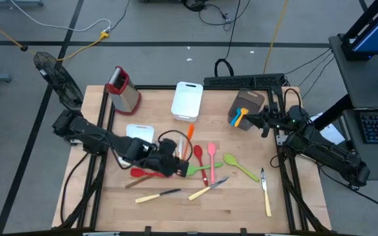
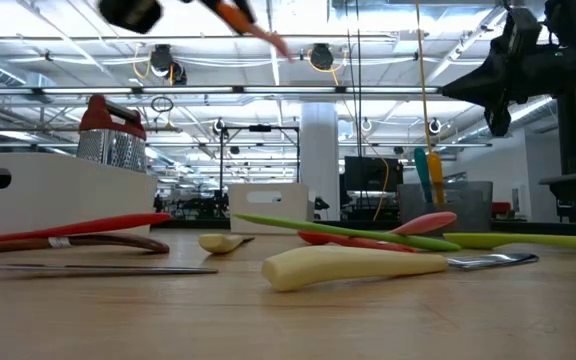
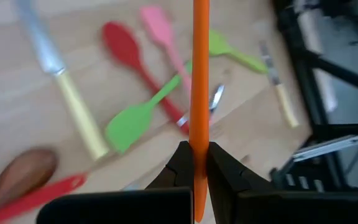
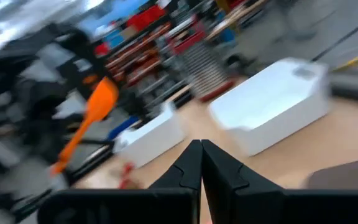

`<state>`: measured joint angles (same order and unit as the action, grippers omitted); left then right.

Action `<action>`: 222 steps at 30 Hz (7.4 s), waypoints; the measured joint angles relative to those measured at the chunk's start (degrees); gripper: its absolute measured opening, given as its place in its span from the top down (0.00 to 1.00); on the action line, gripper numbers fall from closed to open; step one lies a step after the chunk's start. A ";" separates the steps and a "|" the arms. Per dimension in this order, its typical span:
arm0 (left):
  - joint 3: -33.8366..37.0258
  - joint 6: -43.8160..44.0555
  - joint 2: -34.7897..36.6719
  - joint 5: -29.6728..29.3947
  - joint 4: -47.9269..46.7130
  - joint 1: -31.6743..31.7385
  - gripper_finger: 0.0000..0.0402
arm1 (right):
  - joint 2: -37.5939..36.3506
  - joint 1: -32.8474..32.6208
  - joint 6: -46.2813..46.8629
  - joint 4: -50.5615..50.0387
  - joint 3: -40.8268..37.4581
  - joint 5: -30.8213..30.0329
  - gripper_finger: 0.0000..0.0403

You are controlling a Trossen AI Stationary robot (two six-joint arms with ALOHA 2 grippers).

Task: Pick & Place Kitchen Items
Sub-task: Put the orange spatula into the black bin

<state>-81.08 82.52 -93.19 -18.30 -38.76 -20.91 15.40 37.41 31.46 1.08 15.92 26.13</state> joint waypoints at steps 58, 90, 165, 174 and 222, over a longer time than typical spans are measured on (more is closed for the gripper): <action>0.05 -25.49 -2.63 9.28 32.52 16.40 0.98 | 52.03 -28.92 8.81 54.46 14.30 -7.94 0.32; 0.07 -26.39 -3.72 8.16 32.99 16.40 0.98 | 56.32 -28.87 8.80 53.54 17.51 -6.60 0.93; 1.05 -74.87 1.76 8.18 -0.02 27.84 0.38 | 36.86 4.56 78.68 43.06 -3.06 4.93 0.96; 1.16 -76.44 1.53 11.91 -0.47 30.54 0.38 | 33.59 8.32 85.38 43.25 -7.63 3.02 0.96; 1.16 -77.28 1.53 12.89 0.06 30.95 0.38 | 33.89 23.65 86.79 35.50 -7.56 19.02 0.77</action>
<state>-79.92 5.24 -91.66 -5.41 -38.70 10.04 49.30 61.06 118.25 36.58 8.36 45.15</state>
